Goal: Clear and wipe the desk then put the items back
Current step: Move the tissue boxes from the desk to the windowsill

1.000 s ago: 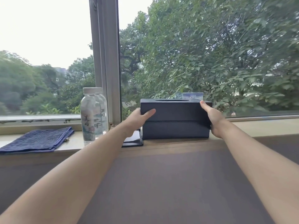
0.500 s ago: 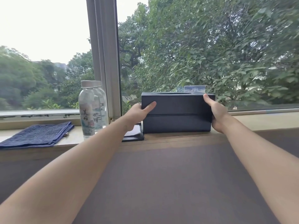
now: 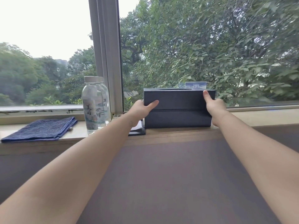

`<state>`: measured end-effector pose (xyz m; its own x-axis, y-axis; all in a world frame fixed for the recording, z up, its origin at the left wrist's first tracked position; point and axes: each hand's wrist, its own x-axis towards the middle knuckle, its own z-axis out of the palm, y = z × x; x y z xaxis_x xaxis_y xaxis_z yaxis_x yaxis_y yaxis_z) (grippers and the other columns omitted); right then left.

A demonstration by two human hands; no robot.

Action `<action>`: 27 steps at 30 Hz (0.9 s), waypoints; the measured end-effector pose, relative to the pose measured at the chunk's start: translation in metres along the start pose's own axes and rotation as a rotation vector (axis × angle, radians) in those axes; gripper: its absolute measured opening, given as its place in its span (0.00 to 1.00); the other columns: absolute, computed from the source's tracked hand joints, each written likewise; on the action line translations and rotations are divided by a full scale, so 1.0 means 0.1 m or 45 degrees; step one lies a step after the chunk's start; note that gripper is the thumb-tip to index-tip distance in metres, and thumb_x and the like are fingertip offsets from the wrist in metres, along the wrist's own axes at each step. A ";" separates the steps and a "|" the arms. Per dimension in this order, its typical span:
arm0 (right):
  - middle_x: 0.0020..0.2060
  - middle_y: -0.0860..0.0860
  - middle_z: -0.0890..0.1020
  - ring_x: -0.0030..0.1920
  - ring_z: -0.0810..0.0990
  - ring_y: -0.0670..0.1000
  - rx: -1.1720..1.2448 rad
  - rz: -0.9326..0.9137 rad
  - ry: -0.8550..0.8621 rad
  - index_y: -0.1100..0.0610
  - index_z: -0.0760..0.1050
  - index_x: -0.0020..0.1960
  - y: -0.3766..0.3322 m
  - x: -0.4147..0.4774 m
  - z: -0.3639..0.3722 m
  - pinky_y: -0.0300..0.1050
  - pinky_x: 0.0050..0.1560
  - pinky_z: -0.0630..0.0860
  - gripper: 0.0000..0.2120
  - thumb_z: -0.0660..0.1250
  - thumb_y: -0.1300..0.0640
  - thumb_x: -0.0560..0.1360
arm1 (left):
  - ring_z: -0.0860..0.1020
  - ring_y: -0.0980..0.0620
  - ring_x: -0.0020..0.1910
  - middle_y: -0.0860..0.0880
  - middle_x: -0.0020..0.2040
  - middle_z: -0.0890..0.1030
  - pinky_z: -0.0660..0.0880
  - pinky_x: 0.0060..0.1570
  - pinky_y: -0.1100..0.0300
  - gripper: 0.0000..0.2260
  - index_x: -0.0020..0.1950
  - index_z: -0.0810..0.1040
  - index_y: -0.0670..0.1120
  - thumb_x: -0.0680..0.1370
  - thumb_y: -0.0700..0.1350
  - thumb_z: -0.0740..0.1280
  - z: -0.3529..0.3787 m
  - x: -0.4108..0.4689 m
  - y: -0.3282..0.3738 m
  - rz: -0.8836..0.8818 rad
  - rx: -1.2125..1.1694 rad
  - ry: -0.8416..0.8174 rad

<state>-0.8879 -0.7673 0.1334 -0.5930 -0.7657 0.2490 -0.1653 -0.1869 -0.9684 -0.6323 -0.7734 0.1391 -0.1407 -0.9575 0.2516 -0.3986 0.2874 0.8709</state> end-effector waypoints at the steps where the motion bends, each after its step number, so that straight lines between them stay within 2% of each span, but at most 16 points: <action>1: 0.64 0.55 0.73 0.66 0.70 0.57 -0.028 -0.022 0.060 0.63 0.67 0.68 -0.01 -0.02 0.02 0.45 0.56 0.65 0.31 0.62 0.39 0.78 | 0.71 0.52 0.36 0.49 0.40 0.75 0.66 0.34 0.63 0.18 0.50 0.76 0.42 0.78 0.58 0.66 -0.01 0.00 -0.02 0.014 -0.003 -0.019; 2: 0.65 0.56 0.73 0.66 0.70 0.58 -0.059 -0.046 0.126 0.62 0.67 0.68 -0.03 -0.04 0.04 0.46 0.57 0.66 0.29 0.63 0.41 0.78 | 0.71 0.51 0.38 0.48 0.42 0.75 0.66 0.36 0.62 0.19 0.51 0.76 0.41 0.77 0.58 0.67 -0.03 0.00 -0.06 0.022 0.021 -0.026; 4: 0.69 0.56 0.70 0.69 0.69 0.58 -0.125 -0.084 0.223 0.62 0.63 0.72 -0.09 -0.17 0.09 0.48 0.63 0.66 0.29 0.64 0.45 0.78 | 0.68 0.50 0.39 0.47 0.42 0.71 0.66 0.40 0.58 0.19 0.47 0.72 0.43 0.76 0.59 0.67 -0.07 -0.04 -0.08 0.031 0.126 0.015; 5: 0.71 0.56 0.69 0.70 0.68 0.58 -0.156 -0.119 0.261 0.61 0.61 0.74 -0.11 -0.24 0.13 0.48 0.65 0.65 0.31 0.65 0.47 0.78 | 0.70 0.50 0.41 0.47 0.45 0.71 0.68 0.43 0.57 0.19 0.49 0.71 0.44 0.76 0.59 0.68 -0.10 -0.07 -0.07 0.044 0.174 0.037; 7: 0.73 0.56 0.66 0.72 0.65 0.57 -0.206 -0.217 0.321 0.61 0.58 0.75 -0.15 -0.40 0.20 0.49 0.69 0.63 0.32 0.66 0.50 0.78 | 0.72 0.49 0.47 0.47 0.53 0.73 0.71 0.49 0.55 0.26 0.64 0.68 0.41 0.76 0.58 0.69 -0.16 -0.16 -0.05 0.116 0.210 0.062; 9: 0.75 0.57 0.63 0.75 0.60 0.56 -0.279 -0.346 0.375 0.62 0.58 0.76 -0.16 -0.57 0.27 0.49 0.73 0.58 0.32 0.66 0.54 0.77 | 0.73 0.50 0.54 0.46 0.57 0.72 0.71 0.52 0.56 0.33 0.73 0.62 0.39 0.76 0.56 0.69 -0.25 -0.28 -0.02 0.201 0.242 0.099; 11: 0.75 0.57 0.62 0.76 0.59 0.54 -0.332 -0.490 0.379 0.62 0.61 0.75 -0.16 -0.75 0.36 0.45 0.73 0.55 0.29 0.65 0.57 0.77 | 0.72 0.49 0.62 0.45 0.63 0.73 0.69 0.61 0.56 0.35 0.76 0.59 0.40 0.76 0.54 0.69 -0.36 -0.42 -0.02 0.266 0.308 0.133; 13: 0.74 0.57 0.66 0.75 0.61 0.54 -0.322 -0.625 0.325 0.62 0.65 0.73 -0.18 -0.97 0.47 0.42 0.71 0.56 0.25 0.63 0.60 0.77 | 0.72 0.49 0.66 0.44 0.68 0.73 0.69 0.66 0.55 0.34 0.75 0.61 0.40 0.76 0.53 0.70 -0.50 -0.56 -0.05 0.315 0.325 0.162; 15: 0.71 0.57 0.70 0.72 0.65 0.55 -0.313 -0.750 0.236 0.61 0.69 0.70 -0.19 -1.21 0.59 0.43 0.70 0.58 0.22 0.62 0.61 0.77 | 0.75 0.49 0.64 0.45 0.65 0.76 0.70 0.65 0.53 0.31 0.74 0.64 0.41 0.76 0.52 0.71 -0.65 -0.73 -0.08 0.343 0.317 0.186; 18: 0.65 0.55 0.76 0.67 0.71 0.55 -0.285 -0.887 0.064 0.60 0.73 0.67 -0.17 -1.56 0.78 0.43 0.66 0.63 0.19 0.62 0.63 0.77 | 0.78 0.50 0.58 0.50 0.55 0.81 0.72 0.63 0.50 0.26 0.71 0.69 0.42 0.76 0.50 0.71 -0.90 -1.01 -0.17 0.384 0.372 0.239; 20: 0.60 0.54 0.79 0.62 0.74 0.56 -0.257 -0.951 -0.035 0.59 0.75 0.64 -0.18 -1.80 0.91 0.43 0.62 0.66 0.16 0.62 0.64 0.76 | 0.79 0.51 0.54 0.53 0.49 0.81 0.75 0.59 0.50 0.23 0.69 0.71 0.43 0.77 0.49 0.70 -1.07 -1.19 -0.25 0.394 0.394 0.287; 22: 0.55 0.53 0.81 0.58 0.76 0.55 -0.201 -1.000 -0.133 0.59 0.77 0.60 -0.20 -2.04 1.06 0.43 0.58 0.70 0.14 0.62 0.65 0.76 | 0.80 0.51 0.51 0.51 0.48 0.81 0.77 0.55 0.51 0.20 0.66 0.74 0.44 0.77 0.48 0.70 -1.26 -1.38 -0.34 0.406 0.412 0.360; 24: 0.51 0.52 0.82 0.55 0.78 0.53 -0.178 -1.023 -0.210 0.58 0.78 0.57 -0.22 -2.22 1.17 0.43 0.55 0.72 0.12 0.61 0.65 0.76 | 0.80 0.52 0.48 0.48 0.50 0.82 0.76 0.50 0.57 0.17 0.64 0.75 0.44 0.77 0.47 0.70 -1.42 -1.53 -0.41 0.394 0.432 0.427; 27: 0.50 0.53 0.82 0.53 0.78 0.52 -0.197 -1.025 -0.400 0.58 0.78 0.57 -0.22 -2.55 1.39 0.46 0.58 0.73 0.12 0.62 0.65 0.76 | 0.79 0.52 0.47 0.50 0.48 0.81 0.75 0.48 0.59 0.16 0.64 0.76 0.44 0.77 0.47 0.70 -1.71 -1.84 -0.54 0.322 0.468 0.484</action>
<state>-0.6233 -0.6529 0.0891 -0.0093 -0.5756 0.8177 -0.5587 -0.6752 -0.4816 -0.4300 -0.6161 0.1177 0.0357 -0.7793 0.6256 -0.6925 0.4321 0.5778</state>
